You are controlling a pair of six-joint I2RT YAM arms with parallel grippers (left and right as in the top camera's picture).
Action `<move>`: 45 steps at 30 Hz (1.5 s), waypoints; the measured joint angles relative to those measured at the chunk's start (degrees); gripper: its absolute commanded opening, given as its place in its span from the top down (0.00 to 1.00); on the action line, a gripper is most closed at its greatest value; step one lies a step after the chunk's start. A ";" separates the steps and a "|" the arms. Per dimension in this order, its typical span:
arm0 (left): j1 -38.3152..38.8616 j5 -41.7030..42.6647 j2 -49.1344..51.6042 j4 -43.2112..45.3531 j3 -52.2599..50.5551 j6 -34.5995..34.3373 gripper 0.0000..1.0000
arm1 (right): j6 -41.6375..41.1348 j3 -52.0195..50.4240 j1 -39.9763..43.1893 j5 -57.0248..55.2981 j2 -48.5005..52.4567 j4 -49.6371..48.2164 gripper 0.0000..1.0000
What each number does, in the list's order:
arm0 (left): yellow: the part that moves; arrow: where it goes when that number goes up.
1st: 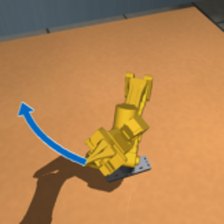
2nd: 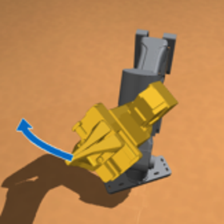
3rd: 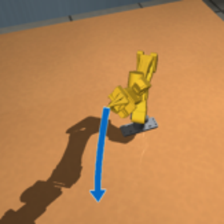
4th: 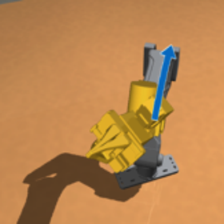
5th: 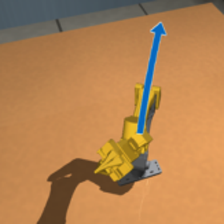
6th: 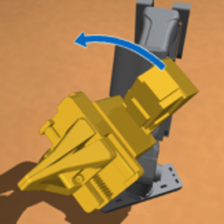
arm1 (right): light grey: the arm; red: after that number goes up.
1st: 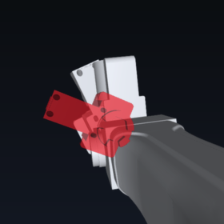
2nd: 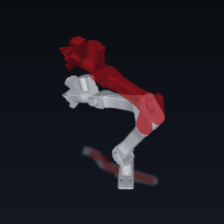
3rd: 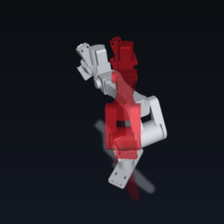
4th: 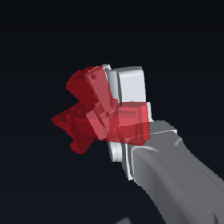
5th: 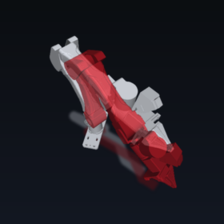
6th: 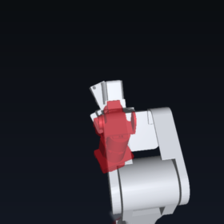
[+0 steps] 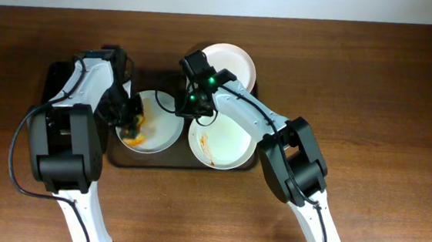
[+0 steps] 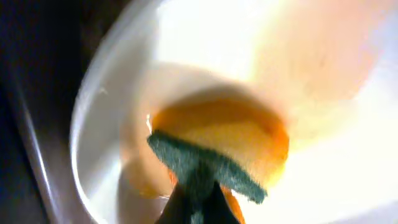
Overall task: Clean dirty plates on tray and stack at the side
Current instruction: 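Scrub the plate surface with the sponge while right gripper holds it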
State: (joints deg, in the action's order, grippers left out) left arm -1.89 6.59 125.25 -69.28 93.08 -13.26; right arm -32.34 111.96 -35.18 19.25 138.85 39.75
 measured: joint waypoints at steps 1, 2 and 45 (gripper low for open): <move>0.00 -0.07 0.00 -1.44 -0.22 0.79 0.99 | 0.02 0.00 0.00 0.24 0.00 -0.39 0.96; 0.00 -0.24 0.00 -2.43 -0.31 1.66 0.99 | 0.02 0.00 0.00 0.39 0.00 -0.57 0.96; 3.02 1.75 -0.20 24.76 -0.74 2.56 0.99 | -4.81 0.44 0.70 0.98 1.75 -4.85 0.96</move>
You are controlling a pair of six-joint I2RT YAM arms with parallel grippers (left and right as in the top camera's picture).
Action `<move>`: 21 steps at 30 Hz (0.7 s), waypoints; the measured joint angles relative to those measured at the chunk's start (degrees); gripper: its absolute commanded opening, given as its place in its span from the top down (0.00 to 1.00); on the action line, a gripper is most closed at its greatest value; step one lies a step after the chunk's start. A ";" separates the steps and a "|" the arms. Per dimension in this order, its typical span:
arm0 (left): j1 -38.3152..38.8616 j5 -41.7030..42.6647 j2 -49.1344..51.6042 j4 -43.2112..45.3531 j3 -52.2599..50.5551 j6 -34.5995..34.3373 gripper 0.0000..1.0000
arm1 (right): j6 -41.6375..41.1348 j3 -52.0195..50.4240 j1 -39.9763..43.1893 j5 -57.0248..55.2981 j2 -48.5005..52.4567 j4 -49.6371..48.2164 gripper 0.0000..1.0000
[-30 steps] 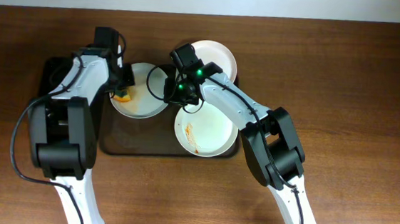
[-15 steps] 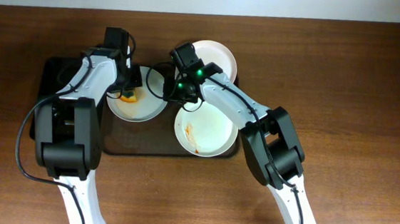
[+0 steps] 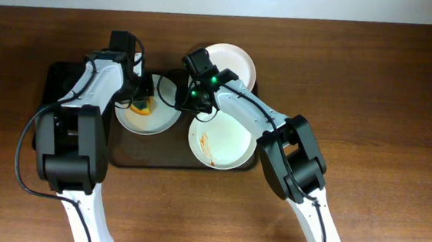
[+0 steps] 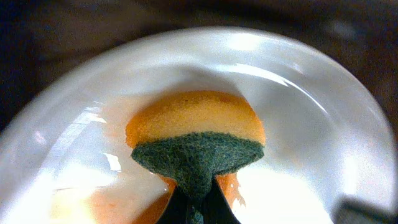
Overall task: Clean dirty plates on tray and stack at the side
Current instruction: 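Scrub the plate surface with the sponge while right gripper holds it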
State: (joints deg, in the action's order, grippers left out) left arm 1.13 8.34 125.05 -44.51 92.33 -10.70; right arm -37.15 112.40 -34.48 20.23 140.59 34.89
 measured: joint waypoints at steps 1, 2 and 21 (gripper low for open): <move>-0.09 4.44 0.00 -1.57 0.04 1.18 0.99 | -0.02 0.00 0.00 0.02 0.00 0.00 0.96; -0.02 7.63 0.00 -3.26 0.02 2.43 0.99 | 0.07 0.00 0.00 0.07 0.00 -0.02 0.96; 0.76 -15.32 -0.02 -15.89 0.90 -5.46 0.99 | 1.44 0.00 -0.07 3.08 0.26 0.24 0.96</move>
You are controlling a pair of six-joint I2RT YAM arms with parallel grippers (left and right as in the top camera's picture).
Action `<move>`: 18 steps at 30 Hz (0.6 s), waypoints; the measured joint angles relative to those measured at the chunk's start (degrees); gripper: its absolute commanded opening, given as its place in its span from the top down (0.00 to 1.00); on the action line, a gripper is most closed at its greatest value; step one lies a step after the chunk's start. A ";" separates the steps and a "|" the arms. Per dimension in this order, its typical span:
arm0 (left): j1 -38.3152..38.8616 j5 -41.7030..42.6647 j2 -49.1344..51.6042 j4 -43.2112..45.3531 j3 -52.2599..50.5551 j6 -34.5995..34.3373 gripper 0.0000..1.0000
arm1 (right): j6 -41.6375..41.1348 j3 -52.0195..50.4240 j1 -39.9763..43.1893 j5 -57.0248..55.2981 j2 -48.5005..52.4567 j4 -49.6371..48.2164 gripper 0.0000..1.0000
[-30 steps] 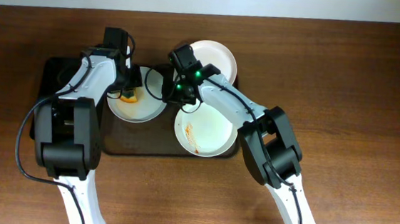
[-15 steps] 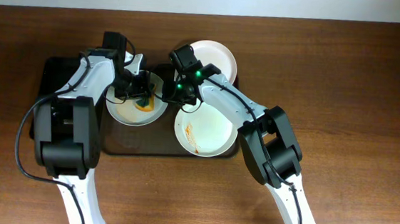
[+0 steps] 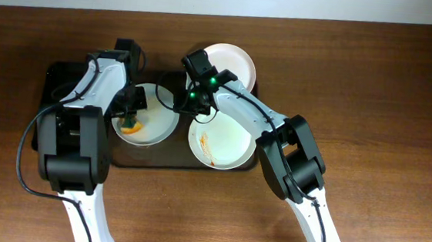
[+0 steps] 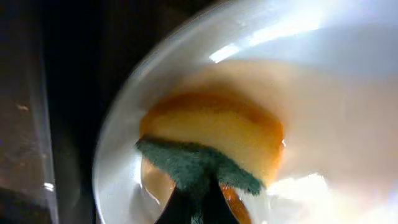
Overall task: Clean dirty plates on tray and stack at the side
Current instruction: 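Scrub the plate surface with the sponge while right gripper holds it, then lift the sponge away with the left gripper and raise it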
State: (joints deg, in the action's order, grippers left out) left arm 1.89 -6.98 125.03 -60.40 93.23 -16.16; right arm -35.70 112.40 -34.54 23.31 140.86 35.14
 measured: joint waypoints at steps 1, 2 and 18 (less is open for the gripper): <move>-0.79 4.15 0.00 -1.57 0.00 4.92 0.99 | 0.17 0.00 0.00 0.11 0.00 0.02 0.96; -1.11 6.14 0.00 -1.73 0.00 7.39 0.99 | 0.20 0.00 0.00 0.15 0.00 0.02 0.96; 0.66 2.38 -0.09 10.95 -0.52 -2.99 0.99 | -0.72 0.00 0.39 0.20 0.00 0.35 0.96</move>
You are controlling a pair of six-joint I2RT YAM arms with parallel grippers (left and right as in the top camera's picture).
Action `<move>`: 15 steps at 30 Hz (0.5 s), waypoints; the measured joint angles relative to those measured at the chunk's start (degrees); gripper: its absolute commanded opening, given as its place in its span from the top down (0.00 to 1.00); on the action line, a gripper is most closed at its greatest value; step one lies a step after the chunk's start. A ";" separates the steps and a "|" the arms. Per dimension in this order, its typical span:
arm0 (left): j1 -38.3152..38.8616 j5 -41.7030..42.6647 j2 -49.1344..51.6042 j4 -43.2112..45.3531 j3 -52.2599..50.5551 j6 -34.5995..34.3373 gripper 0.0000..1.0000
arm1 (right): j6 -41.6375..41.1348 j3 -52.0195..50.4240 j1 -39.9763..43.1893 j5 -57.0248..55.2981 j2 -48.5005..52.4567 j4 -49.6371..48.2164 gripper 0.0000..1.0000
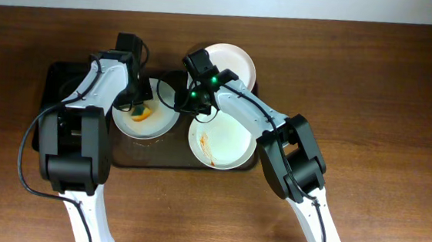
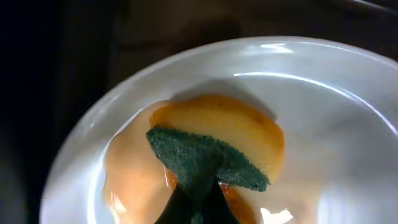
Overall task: Clean dirty plates on tray and stack at the side
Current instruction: 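Lift the sponge away with the left gripper and raise it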
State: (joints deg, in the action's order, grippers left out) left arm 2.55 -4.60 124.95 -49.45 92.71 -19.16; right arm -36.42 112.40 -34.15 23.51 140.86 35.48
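A dark tray [image 1: 65,74] holds two white plates. The left plate [image 1: 152,124] carries an orange smear [image 2: 127,171]. My left gripper [image 1: 136,108] is shut on an orange sponge with a green scouring side [image 2: 214,146], pressed into that plate's left part. My right gripper [image 1: 195,98] sits at the left plate's right rim; whether it grips the rim cannot be told. The right plate [image 1: 222,141] has orange streaks near its left side. A clean white plate [image 1: 232,60] lies off the tray's back right corner.
The brown wooden table [image 1: 371,110] extends on both sides of the tray. Both arms reach in from the front, crossing over the tray's near edge.
My left gripper with the sponge has shifted slightly back and right in the left plate. The plate sits a touch further back. The right arm has stayed put.
The sponge was first at the front left of the left plate, then further back near its middle, then at the front left again, and now a little back and right. The orange smear has spread thin across the plate. The right gripper stayed at the plate's rim.
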 measured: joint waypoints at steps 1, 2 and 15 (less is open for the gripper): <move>-0.02 -0.15 0.00 -0.70 0.15 -0.81 0.99 | -0.02 0.00 0.00 0.13 0.00 0.26 0.96; -0.11 0.68 0.00 -1.16 0.39 -0.61 0.99 | 0.11 0.09 0.00 0.20 0.00 0.92 0.95; -3.06 15.08 1.81 -28.28 40.83 12.33 0.99 | 3.06 0.20 0.26 -3.15 -1.75 6.82 0.96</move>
State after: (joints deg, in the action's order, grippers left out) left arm -0.51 10.48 126.76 -77.73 133.53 -6.83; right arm -33.36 112.60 -33.89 20.36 139.11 42.30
